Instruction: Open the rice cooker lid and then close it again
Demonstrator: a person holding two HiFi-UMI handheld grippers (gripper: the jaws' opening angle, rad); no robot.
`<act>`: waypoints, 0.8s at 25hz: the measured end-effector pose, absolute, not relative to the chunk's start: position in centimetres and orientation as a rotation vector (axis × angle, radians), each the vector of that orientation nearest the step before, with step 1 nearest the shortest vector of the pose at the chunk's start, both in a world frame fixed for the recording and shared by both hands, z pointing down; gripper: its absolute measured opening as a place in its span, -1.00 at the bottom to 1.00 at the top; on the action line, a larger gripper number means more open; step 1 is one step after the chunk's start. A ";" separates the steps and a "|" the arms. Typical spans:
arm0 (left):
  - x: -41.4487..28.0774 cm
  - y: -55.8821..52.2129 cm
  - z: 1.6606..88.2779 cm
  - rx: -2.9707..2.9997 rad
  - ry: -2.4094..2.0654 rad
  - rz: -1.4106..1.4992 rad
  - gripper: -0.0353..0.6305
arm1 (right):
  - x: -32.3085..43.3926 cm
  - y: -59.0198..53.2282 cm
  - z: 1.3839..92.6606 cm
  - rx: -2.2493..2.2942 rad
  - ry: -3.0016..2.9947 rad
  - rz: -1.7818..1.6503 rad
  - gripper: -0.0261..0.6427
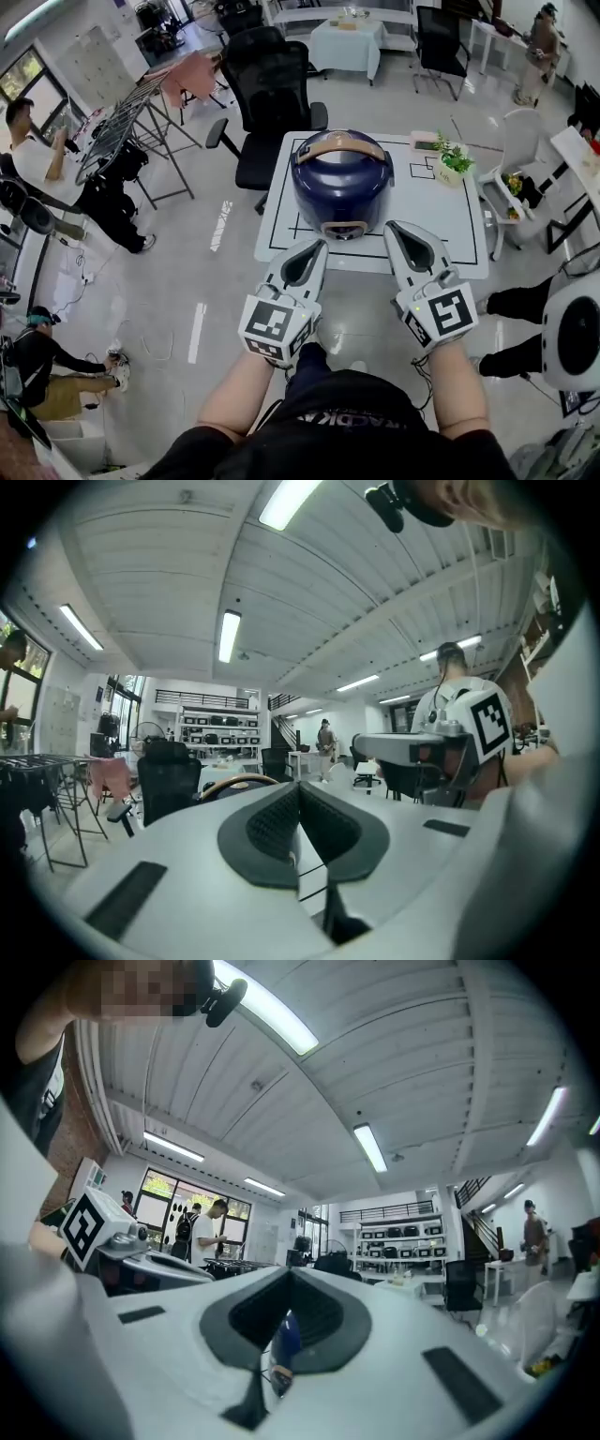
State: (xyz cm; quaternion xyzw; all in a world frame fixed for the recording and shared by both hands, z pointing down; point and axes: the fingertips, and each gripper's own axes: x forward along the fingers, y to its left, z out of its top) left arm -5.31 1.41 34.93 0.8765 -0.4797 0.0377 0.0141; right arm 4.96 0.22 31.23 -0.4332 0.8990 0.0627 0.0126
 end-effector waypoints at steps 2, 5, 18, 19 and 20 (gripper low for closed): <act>-5.4 2.9 35.2 2.702 -1.524 0.120 -0.88 | 4.7 1.3 31.6 -1.310 2.827 0.191 -0.92; -5.5 4.5 35.5 2.657 -1.548 0.097 -0.88 | 4.4 2.6 32.4 -1.269 2.857 0.162 -0.92; -5.0 6.0 35.5 2.648 -1.535 0.065 -0.88 | 3.8 4.3 33.7 -1.249 2.904 0.101 -0.92; -5.0 5.9 35.5 2.647 -1.535 0.063 -0.88 | 3.7 4.2 33.7 -1.252 2.905 0.100 -0.92; -5.1 5.9 35.4 2.648 -1.532 0.061 -0.88 | 3.7 4.2 33.8 -1.256 2.906 0.097 -0.92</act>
